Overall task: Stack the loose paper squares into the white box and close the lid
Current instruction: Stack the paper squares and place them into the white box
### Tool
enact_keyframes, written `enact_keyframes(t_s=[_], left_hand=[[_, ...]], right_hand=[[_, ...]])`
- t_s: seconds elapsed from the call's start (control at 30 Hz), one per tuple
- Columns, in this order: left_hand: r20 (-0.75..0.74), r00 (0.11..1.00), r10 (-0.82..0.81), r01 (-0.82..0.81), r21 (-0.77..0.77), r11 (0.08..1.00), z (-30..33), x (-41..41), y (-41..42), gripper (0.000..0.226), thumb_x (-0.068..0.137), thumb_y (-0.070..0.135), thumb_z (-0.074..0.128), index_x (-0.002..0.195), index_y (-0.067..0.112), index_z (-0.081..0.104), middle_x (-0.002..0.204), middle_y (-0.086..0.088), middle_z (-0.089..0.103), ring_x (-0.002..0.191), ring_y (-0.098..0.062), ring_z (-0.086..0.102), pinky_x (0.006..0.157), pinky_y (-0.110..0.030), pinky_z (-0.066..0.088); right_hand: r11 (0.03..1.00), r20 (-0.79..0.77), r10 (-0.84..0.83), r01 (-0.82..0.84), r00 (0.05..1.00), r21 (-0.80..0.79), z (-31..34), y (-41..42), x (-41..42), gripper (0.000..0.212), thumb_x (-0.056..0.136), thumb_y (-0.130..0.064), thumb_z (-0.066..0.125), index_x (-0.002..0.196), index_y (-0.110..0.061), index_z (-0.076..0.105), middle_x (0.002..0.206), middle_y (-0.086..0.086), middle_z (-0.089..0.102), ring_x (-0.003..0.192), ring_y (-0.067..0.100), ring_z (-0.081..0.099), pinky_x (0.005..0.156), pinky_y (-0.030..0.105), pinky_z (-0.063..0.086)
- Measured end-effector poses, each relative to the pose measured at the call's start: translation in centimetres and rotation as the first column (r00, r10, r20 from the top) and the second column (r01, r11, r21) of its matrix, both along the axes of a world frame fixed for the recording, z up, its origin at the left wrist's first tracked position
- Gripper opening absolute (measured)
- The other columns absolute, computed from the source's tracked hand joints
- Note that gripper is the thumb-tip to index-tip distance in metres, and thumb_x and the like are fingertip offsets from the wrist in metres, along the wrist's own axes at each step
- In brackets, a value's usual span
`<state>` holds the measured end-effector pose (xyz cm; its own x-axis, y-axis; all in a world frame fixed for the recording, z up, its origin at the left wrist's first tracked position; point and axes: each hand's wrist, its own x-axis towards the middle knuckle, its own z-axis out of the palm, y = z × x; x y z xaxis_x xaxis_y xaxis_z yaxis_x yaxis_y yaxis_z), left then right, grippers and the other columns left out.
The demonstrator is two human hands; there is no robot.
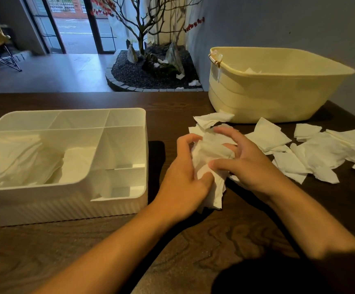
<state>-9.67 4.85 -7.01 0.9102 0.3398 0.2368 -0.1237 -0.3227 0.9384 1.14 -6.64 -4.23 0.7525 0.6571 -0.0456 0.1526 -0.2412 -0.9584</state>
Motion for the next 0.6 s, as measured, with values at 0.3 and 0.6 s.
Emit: enact_keyframes(t_s=[0.3,0.6], left_hand=[[0.165,0.922,0.349,-0.333,-0.117,0.936,-0.06,0.01,0.23,0.063,0.081,-0.005,0.069,0.129,0.026,0.041,0.109,0.011,0.058,0.1,0.001,0.061,0.081,-0.011,0.048],[0.165,0.949,0.268,-0.243,-0.155,0.958,0.04,-0.01,0.15,0.053,0.084,-0.007,0.061,0.124,0.025,0.048,0.102,0.012,0.061,0.097,-0.004,0.062,0.084,-0.025,0.055]], right_hand=[[0.998,0.001,0.06,-0.06,0.998,-0.035,0.47,-0.69,0.59,0.051,0.078,0.009,0.069,0.106,-0.033,0.061,0.091,-0.008,0.074,0.083,0.006,0.07,0.068,0.024,0.059],[0.992,0.252,0.044,-0.012,0.967,-0.126,0.07,-0.47,0.23,0.033,0.08,0.004,0.065,0.092,-0.026,0.066,0.09,-0.004,0.067,0.082,0.008,0.061,0.071,0.027,0.051]])
